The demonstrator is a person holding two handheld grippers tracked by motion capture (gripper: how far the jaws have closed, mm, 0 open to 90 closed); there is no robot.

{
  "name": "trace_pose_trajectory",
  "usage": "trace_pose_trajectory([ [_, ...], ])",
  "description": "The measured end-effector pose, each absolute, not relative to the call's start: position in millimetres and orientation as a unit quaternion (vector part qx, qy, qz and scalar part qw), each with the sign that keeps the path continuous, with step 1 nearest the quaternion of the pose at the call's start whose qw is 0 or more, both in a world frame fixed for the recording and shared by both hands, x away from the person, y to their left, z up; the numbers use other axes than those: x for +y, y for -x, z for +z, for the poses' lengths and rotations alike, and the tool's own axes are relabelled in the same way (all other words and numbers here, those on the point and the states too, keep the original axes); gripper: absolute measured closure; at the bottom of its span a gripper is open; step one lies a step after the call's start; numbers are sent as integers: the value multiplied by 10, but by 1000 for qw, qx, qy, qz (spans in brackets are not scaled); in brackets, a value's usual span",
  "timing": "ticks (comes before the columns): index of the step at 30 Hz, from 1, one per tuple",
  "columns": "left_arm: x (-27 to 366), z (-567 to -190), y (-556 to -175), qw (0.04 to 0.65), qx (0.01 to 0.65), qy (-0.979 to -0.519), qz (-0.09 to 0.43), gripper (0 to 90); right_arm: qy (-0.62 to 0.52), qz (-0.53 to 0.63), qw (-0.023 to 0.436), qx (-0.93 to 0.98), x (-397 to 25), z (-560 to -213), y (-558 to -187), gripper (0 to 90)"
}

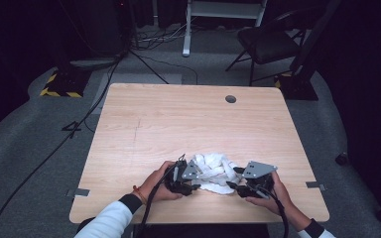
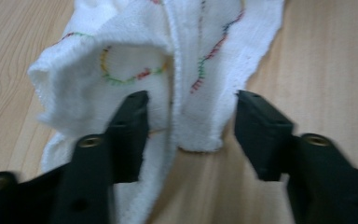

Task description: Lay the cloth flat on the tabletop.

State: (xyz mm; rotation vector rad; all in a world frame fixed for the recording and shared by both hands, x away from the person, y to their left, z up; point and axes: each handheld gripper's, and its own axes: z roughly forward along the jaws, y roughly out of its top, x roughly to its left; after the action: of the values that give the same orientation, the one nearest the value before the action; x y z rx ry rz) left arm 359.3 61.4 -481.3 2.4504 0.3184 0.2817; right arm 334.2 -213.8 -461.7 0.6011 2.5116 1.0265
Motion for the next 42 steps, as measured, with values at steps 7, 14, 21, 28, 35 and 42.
trace_pose_trajectory([
  [7, 728, -4697, -3634, 331, 126, -928, 116, 880, -224, 334, 223, 888, -2284, -4646, -3412, 787],
  [14, 813, -4544, -3623, 351, 126, -918, 132, 884, -252, 357, 251, 864, -2526, -4511, -3459, 858],
  [21, 984, -4269, -3615, 386, 138, -899, 154, 885, -271, 380, 274, 841, -2704, -4337, -3484, 863],
  [28, 1038, -4005, -3568, 393, 146, -889, 185, 884, -280, 418, 272, 820, -2834, -4116, -3500, 863],
  [35, 899, -4028, -4021, 372, 169, -891, 197, 879, -296, 388, 295, 822, -2751, -4138, -3858, 856],
  [42, 671, -4163, -4653, 326, 215, -895, 216, 859, -353, 357, 282, 818, -2738, -4404, -4484, 825],
])
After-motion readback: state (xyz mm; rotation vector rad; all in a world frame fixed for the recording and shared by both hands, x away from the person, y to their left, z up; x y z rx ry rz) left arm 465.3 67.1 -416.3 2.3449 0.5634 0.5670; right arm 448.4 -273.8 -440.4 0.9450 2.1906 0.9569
